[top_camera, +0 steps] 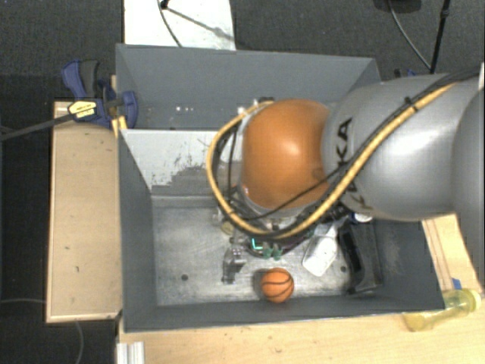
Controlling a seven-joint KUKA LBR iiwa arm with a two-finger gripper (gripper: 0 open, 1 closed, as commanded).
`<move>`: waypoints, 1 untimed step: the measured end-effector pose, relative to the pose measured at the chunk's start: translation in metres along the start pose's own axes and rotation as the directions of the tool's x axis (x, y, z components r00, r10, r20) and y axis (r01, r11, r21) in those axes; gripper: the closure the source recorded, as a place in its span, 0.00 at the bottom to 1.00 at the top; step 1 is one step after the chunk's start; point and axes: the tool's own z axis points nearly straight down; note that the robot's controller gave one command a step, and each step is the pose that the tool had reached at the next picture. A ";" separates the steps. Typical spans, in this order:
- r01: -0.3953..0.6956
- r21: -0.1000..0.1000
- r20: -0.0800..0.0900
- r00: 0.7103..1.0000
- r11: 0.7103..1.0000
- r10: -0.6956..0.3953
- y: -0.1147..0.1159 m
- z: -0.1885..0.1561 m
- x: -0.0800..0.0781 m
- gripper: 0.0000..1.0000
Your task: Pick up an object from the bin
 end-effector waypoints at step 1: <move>-0.006 -0.002 0.008 1.000 1.000 0.006 -0.001 -0.004 -0.002 0.00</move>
Offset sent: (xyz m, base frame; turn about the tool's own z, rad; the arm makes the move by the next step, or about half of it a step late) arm 0.0636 -0.0806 -0.0502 0.5201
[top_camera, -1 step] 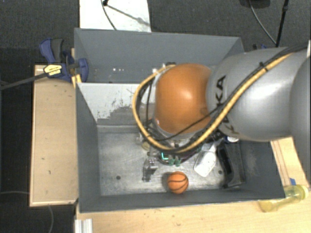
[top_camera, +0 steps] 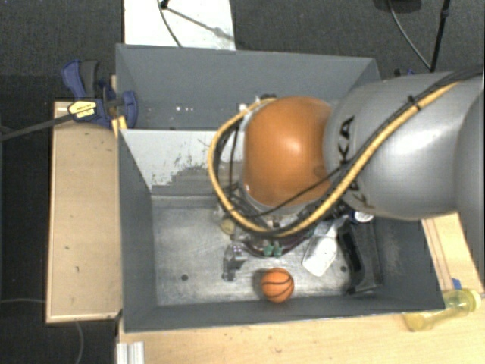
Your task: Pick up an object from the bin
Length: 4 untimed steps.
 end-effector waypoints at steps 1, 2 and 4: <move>-0.315 -0.002 0.003 0.949 0.949 0.315 -0.048 0.032 -0.040 0.00; -0.374 0.001 0.002 0.928 0.928 0.374 -0.089 0.039 -0.055 0.00; -0.256 0.001 0.001 0.967 0.967 0.256 -0.127 0.112 -0.054 0.00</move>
Offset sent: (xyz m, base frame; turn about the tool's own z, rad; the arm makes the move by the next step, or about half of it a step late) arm 0.0623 -0.1191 -0.0362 0.0617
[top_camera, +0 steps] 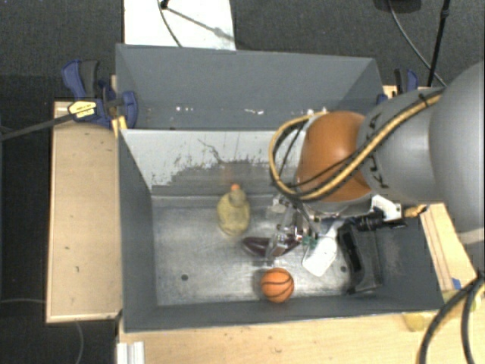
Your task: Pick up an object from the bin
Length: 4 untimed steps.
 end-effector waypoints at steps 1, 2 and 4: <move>0.140 -0.003 0.015 0.990 0.990 -0.140 -0.026 0.009 0.003 1.00; 0.140 -0.003 0.015 0.990 0.990 -0.140 -0.026 0.009 0.003 1.00; 0.138 -0.003 0.013 0.990 0.990 -0.138 -0.026 0.008 0.003 1.00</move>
Offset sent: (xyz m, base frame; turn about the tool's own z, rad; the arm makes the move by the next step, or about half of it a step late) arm 0.0000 0.0000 0.0000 0.0000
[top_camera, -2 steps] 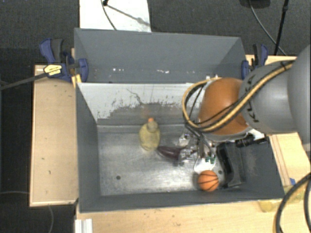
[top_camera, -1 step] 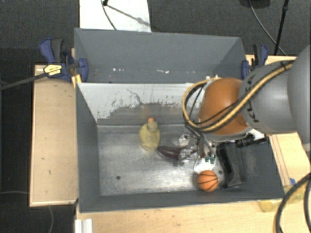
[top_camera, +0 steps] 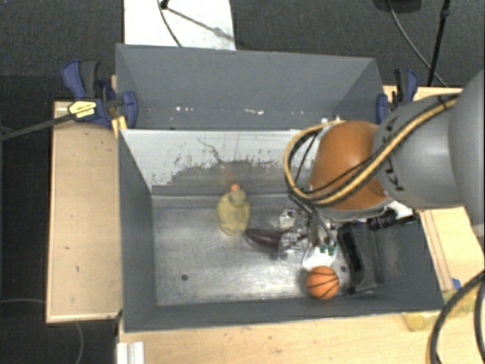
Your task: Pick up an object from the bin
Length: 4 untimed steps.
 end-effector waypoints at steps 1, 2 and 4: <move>-0.001 0.003 -0.014 1.000 1.000 0.001 -0.001 -0.007 0.003 1.00; -0.002 0.004 -0.020 1.000 1.000 0.003 -0.001 -0.027 0.004 1.00; -0.005 0.004 -0.015 1.000 1.000 0.005 -0.001 -0.060 0.002 1.00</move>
Offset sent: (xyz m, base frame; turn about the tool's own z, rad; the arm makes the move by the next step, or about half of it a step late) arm 0.0000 0.0000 0.0199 0.0000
